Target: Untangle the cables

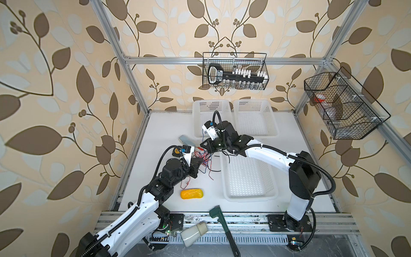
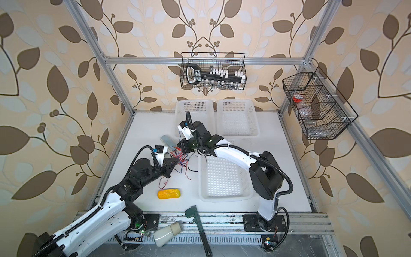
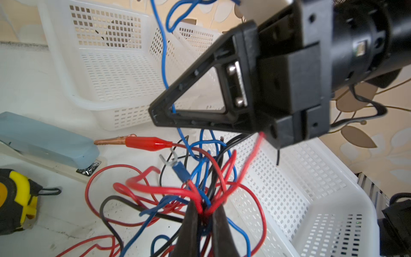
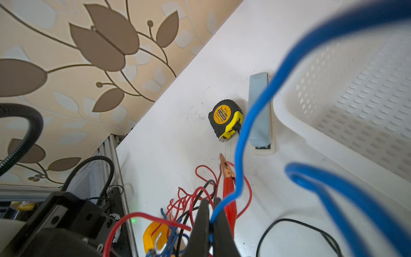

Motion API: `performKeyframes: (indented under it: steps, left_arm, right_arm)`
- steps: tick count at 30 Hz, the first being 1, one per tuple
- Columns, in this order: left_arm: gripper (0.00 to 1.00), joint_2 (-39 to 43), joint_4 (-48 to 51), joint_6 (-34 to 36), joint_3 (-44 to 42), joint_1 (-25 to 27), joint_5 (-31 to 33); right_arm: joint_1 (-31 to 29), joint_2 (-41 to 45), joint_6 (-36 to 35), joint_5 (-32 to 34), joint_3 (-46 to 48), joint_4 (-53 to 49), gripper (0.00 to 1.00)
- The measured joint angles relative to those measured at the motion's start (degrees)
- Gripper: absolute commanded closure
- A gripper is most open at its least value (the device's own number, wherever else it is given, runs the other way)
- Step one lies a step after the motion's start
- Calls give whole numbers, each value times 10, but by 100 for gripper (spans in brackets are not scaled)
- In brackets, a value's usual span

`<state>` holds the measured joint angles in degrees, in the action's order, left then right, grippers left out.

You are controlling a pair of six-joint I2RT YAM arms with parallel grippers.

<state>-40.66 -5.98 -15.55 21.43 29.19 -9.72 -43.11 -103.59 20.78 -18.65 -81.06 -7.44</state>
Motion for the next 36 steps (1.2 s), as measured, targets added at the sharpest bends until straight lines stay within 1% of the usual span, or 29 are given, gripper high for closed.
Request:
performKeyframes:
  steps: [7,10,12,17,24,29,32,34,36]
  left_arm:
    - [100,24,-16,-36,-5,5,42]
    - [100,35,-12,-50,-5,13,56]
    - [100,41,3,-59,-4,15,71]
    - [100,44,10,-75,5,21,78]
    - [100,65,23,-87,6,24,89]
    - [100,96,35,-87,5,24,90]
    - [100,116,45,-85,1,23,100]
    - [100,130,74,-83,-9,14,139]
    - [100,138,92,-78,-28,-1,162]
  right_arm:
    - [41,87,27,-3,93,39,100]
    - [45,120,30,-1,125,52,100]
    - [58,139,31,8,142,57,100]
    - [86,176,43,-14,183,69,100]
    - [118,223,45,-28,211,68,100]
    - [135,246,42,-25,217,63,100]
    - [152,264,32,-2,217,52,100]
    - [193,280,21,72,217,51,100]
    - [243,297,16,138,217,53,100]
